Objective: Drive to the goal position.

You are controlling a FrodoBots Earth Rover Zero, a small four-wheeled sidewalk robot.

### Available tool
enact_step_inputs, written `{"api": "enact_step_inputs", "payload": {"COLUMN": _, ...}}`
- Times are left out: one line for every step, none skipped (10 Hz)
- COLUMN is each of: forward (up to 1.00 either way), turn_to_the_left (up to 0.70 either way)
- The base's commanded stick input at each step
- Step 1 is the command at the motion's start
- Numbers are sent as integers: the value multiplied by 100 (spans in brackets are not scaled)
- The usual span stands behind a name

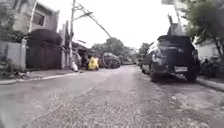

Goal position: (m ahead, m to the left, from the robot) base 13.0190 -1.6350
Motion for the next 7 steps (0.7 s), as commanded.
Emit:
{"api": "enact_step_inputs", "payload": {"forward": 100, "turn_to_the_left": -27}}
{"api": "enact_step_inputs", "payload": {"forward": 100, "turn_to_the_left": -27}}
{"api": "enact_step_inputs", "payload": {"forward": 100, "turn_to_the_left": -27}}
{"api": "enact_step_inputs", "payload": {"forward": 100, "turn_to_the_left": -27}}
{"api": "enact_step_inputs", "payload": {"forward": 100, "turn_to_the_left": -13}}
{"api": "enact_step_inputs", "payload": {"forward": 100, "turn_to_the_left": 0}}
{"api": "enact_step_inputs", "payload": {"forward": 100, "turn_to_the_left": 0}}
